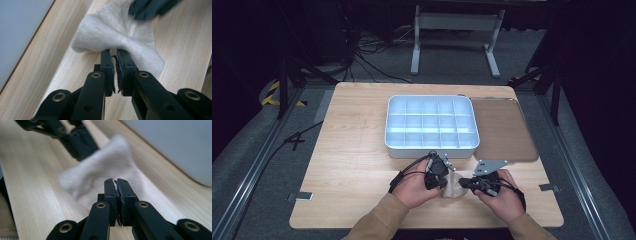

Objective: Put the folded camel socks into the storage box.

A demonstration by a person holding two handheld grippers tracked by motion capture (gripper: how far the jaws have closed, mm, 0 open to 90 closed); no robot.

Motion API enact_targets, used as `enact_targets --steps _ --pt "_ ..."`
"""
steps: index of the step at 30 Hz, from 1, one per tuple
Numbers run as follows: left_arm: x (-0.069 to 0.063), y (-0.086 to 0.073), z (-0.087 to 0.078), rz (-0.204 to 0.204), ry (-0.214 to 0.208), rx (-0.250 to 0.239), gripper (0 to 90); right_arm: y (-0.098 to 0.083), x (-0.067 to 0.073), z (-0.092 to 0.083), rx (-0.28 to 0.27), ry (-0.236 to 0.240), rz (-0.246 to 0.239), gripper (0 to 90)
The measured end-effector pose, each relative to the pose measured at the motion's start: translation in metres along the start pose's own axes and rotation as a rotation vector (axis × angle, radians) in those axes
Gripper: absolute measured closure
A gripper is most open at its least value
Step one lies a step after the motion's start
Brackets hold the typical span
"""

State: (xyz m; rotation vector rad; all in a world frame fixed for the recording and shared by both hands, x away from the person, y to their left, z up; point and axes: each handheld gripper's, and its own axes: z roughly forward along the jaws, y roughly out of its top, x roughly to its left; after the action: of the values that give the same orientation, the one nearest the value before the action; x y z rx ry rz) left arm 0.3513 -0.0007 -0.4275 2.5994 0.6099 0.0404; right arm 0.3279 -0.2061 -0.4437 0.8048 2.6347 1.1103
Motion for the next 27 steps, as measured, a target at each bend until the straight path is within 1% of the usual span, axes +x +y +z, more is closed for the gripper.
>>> enact_targets --steps 1,2,4,6,8,10,11,12,15,16,17,18,19,20,21,22,23,24,25,27 --pt "0.0 0.0 0.0 0.002 -0.001 0.003 84.2 -0.003 -0.006 -0.006 0.006 -0.017 0.029 87.2" --pt "0.001 0.0 0.0 0.002 0.0 0.004 84.2 -0.006 -0.012 -0.01 0.019 -0.039 0.042 87.2" --pt "0.001 0.0 0.0 0.004 -0.002 0.012 84.2 -0.012 -0.02 -0.013 0.06 -0.064 0.078 87.1" --pt "0.001 0.0 0.0 0.004 -0.002 0.009 84.2 -0.017 -0.024 -0.011 0.083 -0.065 0.097 87.3" --pt "0.001 0.001 0.0 0.004 0.0 0.01 84.2 -0.019 -0.023 -0.007 0.108 -0.058 0.101 87.4" --pt "0.001 0.001 0.0 0.011 0.003 0.007 84.2 -0.018 -0.02 -0.002 0.115 -0.043 0.086 87.4" --pt "0.001 0.001 0.0 0.008 -0.001 0.008 84.3 -0.017 -0.018 0.0 0.116 -0.038 0.082 87.5" --pt "0.0 0.001 0.0 0.007 -0.002 0.0 84.3 -0.016 -0.016 0.002 0.116 -0.035 0.072 87.7" --pt "0.0 0.001 0.0 0.012 -0.001 -0.004 84.5 -0.014 -0.011 0.007 0.124 -0.03 0.051 87.9" --pt "0.0 0.001 0.0 0.029 -0.002 -0.011 84.4 -0.013 -0.009 0.009 0.124 -0.03 0.047 87.9" --pt "0.0 0.001 0.0 0.029 -0.002 -0.011 84.3 -0.013 -0.009 0.009 0.124 -0.03 0.047 87.9" --pt "-0.002 0.001 -0.001 0.026 -0.01 -0.018 84.2 -0.012 -0.007 0.012 0.124 -0.026 0.035 88.0" --pt "-0.003 0.002 -0.001 0.048 -0.016 -0.026 84.2 -0.012 -0.006 0.013 0.122 -0.025 0.029 88.0" --pt "-0.003 0.002 -0.001 0.048 -0.016 -0.026 84.2 -0.011 -0.005 0.014 0.124 -0.024 0.025 88.1" --pt "-0.004 0.003 -0.001 0.064 -0.017 -0.025 84.2 -0.011 -0.005 0.014 0.124 -0.024 0.025 88.1" --pt "-0.005 0.003 -0.001 0.06 -0.017 -0.028 84.2 -0.01 -0.002 0.017 0.12 -0.015 0.016 88.0" --pt "-0.005 0.003 -0.001 0.06 -0.017 -0.028 84.2 -0.01 -0.002 0.017 0.12 -0.015 0.016 88.0" --pt "-0.006 0.004 -0.001 0.068 -0.02 -0.031 84.2 -0.01 0.0 0.018 0.116 -0.006 0.009 88.0" --pt "-0.006 0.004 0.0 0.074 -0.019 -0.033 84.2 -0.01 0.001 0.018 0.116 -0.007 0.007 88.0" --pt "-0.007 0.005 0.001 0.075 -0.024 -0.041 84.0 -0.01 0.002 0.019 0.111 -0.003 0.002 88.0"
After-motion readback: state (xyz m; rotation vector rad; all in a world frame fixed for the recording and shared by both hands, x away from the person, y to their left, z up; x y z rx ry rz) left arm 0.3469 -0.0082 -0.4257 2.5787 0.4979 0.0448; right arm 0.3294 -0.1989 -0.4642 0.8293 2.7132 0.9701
